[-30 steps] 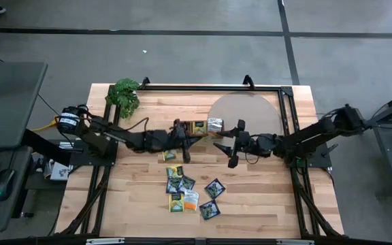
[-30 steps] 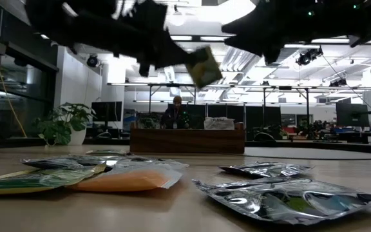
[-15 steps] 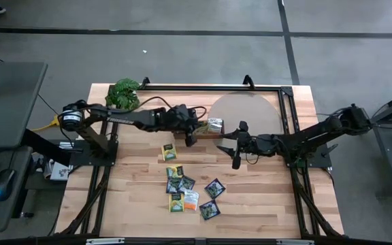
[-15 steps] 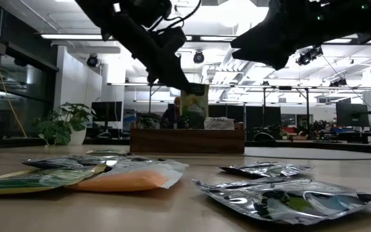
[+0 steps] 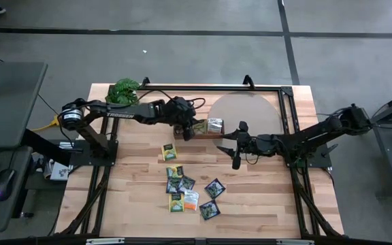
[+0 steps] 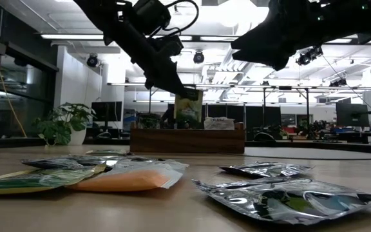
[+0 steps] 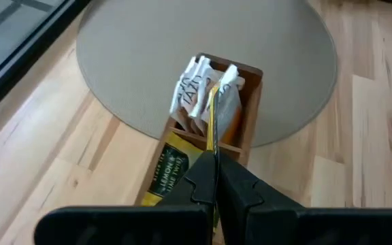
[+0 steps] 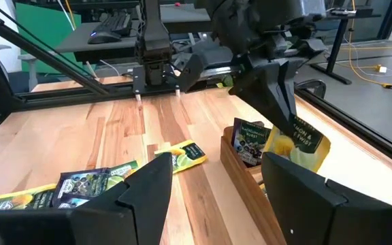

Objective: Pick & Place Tea
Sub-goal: Put the yellow tea bag into the middle section of the wooden organizer

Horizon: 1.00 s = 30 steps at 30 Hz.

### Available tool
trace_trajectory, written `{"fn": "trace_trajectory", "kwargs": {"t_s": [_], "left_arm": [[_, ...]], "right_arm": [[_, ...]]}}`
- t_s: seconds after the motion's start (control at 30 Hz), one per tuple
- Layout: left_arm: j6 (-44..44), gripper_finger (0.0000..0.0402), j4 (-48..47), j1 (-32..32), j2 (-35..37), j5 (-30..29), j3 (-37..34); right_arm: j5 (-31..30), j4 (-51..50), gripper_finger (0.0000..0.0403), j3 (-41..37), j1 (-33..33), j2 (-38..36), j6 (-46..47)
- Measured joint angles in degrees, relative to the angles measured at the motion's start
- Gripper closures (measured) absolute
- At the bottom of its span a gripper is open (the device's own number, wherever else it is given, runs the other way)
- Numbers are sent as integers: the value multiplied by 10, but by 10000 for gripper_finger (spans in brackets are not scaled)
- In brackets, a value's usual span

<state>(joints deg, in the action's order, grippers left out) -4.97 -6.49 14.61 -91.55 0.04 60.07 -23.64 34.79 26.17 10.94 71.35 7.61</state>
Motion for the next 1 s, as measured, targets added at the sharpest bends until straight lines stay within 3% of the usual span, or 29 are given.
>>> {"fn": "trace_trajectory", "kwargs": {"t_s": [0.77, 0.87, 1.0], "left_arm": [[-13, 399, 29, 8, -51, 33, 0], [-13, 383, 27, 8, -51, 24, 0], [-13, 331, 25, 8, -51, -5, 0]], "right_arm": [[11, 1, 181, 0, 0, 0, 5], [11, 1, 181, 0, 0, 0, 6], [12, 0, 181, 0, 0, 0, 13]]}}
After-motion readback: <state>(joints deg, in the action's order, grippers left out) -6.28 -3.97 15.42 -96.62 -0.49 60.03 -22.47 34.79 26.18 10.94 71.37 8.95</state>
